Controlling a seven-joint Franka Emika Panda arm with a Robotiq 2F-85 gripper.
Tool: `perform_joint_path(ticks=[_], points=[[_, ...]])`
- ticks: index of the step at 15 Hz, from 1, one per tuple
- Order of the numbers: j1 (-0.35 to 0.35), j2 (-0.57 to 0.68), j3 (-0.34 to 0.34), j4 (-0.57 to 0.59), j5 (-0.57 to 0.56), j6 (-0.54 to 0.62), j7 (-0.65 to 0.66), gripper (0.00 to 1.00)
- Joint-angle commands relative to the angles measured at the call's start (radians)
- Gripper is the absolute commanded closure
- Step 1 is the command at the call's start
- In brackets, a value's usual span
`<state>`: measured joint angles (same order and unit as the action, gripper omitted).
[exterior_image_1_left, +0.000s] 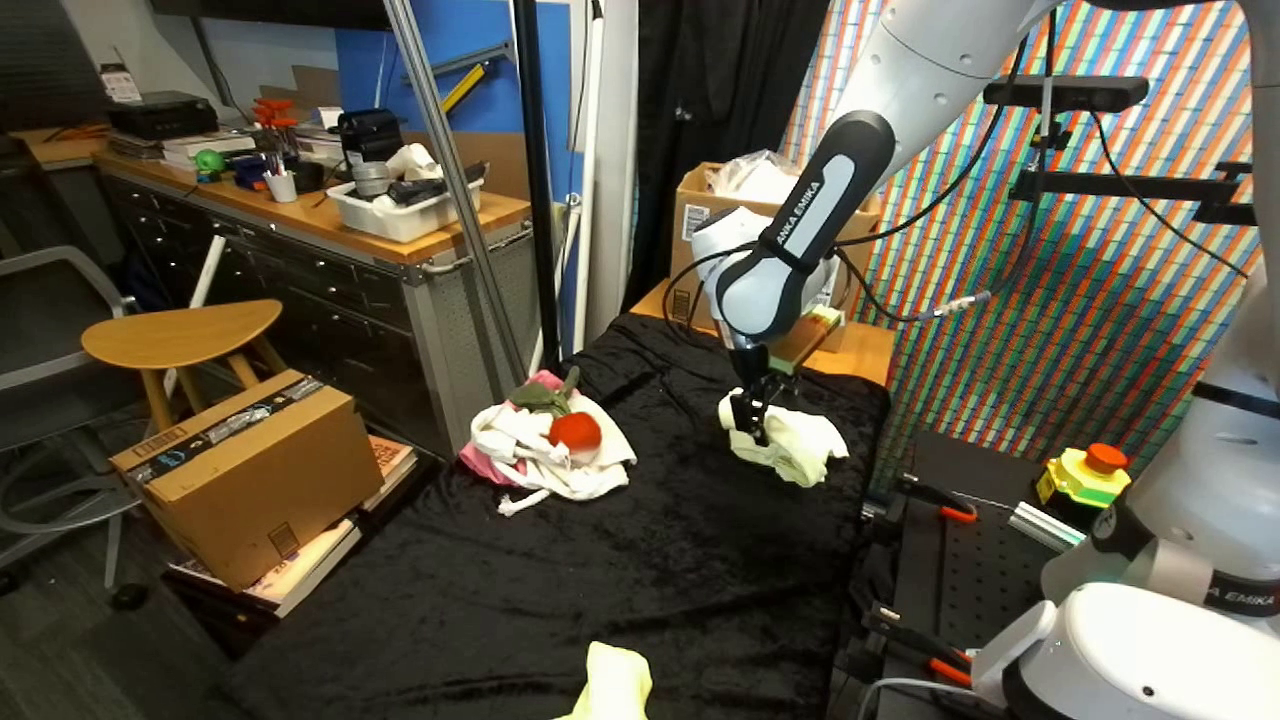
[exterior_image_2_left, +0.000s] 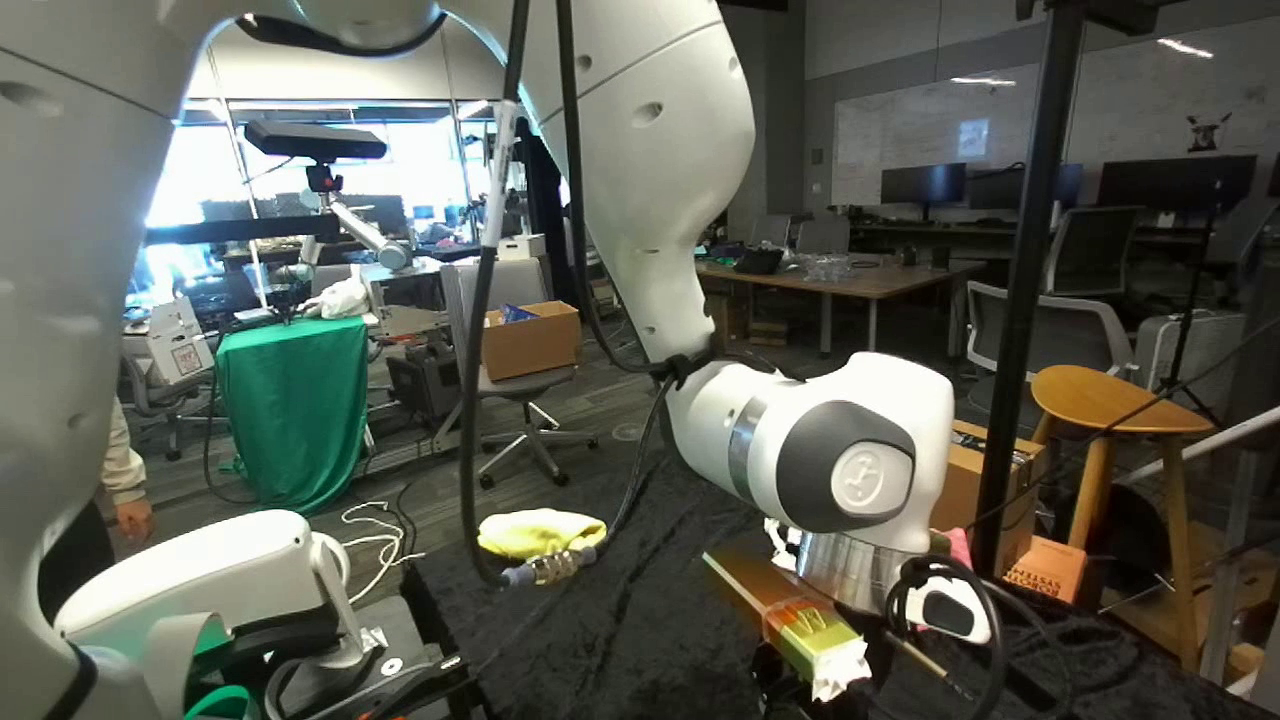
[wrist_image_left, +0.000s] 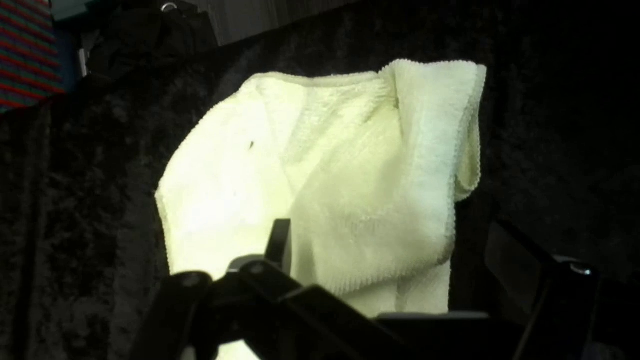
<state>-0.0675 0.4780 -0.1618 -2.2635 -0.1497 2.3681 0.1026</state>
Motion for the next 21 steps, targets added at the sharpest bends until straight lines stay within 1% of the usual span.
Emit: perform_joint_path(ticks=[1,5,15,16,17,18,20,21], points=[[-0.009,0.034,0.011,0.021,0.024,-0.04,0.001,0.0],[-0.02,0.063,0.022,0.04,0.046,-0.042,-0.019,0.0],[-0.034,0.14,0.008,0.117,0.049,-0.03,0.002,0.0],[-0.034,0.146,0.006,0.121,0.047,-0.03,0.003,0.25],[-0.035,0.152,0.004,0.126,0.047,-0.031,0.004,0.27],[-0.035,0.158,0.004,0.131,0.047,-0.029,0.005,0.34],[-0.035,0.161,0.003,0.136,0.046,-0.03,0.004,0.51],[-0.034,0.162,0.003,0.138,0.045,-0.03,0.004,0.58]])
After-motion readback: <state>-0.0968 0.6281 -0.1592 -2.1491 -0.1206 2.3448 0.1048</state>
